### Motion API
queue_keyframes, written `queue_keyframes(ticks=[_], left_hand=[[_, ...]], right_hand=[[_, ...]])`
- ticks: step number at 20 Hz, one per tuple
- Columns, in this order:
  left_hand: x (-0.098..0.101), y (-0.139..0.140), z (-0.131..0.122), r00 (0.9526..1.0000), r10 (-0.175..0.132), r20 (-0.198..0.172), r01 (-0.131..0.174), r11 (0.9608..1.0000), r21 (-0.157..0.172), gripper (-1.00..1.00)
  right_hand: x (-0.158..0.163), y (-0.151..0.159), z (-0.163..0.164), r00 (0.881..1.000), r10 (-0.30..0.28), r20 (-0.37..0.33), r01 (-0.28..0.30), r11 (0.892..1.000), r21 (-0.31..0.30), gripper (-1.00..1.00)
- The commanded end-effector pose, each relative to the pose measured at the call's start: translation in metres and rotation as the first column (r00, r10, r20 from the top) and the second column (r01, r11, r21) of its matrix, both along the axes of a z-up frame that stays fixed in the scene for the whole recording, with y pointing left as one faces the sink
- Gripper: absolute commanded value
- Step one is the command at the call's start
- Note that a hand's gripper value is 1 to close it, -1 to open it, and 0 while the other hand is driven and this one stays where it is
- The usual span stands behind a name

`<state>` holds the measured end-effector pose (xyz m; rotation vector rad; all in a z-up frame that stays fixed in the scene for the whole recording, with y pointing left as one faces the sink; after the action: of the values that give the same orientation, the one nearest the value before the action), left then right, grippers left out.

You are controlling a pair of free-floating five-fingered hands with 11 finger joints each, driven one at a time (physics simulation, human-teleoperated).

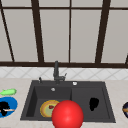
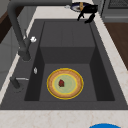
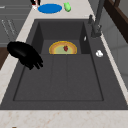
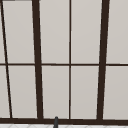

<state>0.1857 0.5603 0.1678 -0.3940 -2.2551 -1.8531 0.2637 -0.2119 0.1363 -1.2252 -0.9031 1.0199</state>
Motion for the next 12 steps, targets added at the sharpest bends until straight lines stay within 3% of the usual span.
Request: queue_keyframes(ticks=[1, 4, 9, 12], left_hand=[[-0.004, 0.000, 0.001, 0.9999, 0.000, 0.017, 0.000, 1.0000, 0.000, 1.00], [-0.003, -0.011, 0.005, 0.9991, -0.039, 0.017, 0.039, 0.9992, 0.007, 1.00], [0.001, -0.026, 0.029, 0.9994, -0.031, -0.012, 0.031, 0.9995, 0.006, 1.00], [0.008, -0.028, 0.046, 0.9974, -0.043, -0.058, 0.043, 0.9991, -0.003, 1.00]], right_hand=[[0.000, 0.000, 0.000, 1.000, 0.000, 0.000, 0.000, 1.000, 0.000, 0.00], [0.000, 0.000, 0.000, 1.000, 0.000, 0.000, 0.000, 1.000, 0.000, 0.00], [0.000, 0.000, 0.000, 1.000, 0.000, 0.000, 0.000, 1.000, 0.000, 0.00], [0.000, 0.000, 0.000, 1.000, 0.000, 0.000, 0.000, 1.000, 0.000, 0.00]])
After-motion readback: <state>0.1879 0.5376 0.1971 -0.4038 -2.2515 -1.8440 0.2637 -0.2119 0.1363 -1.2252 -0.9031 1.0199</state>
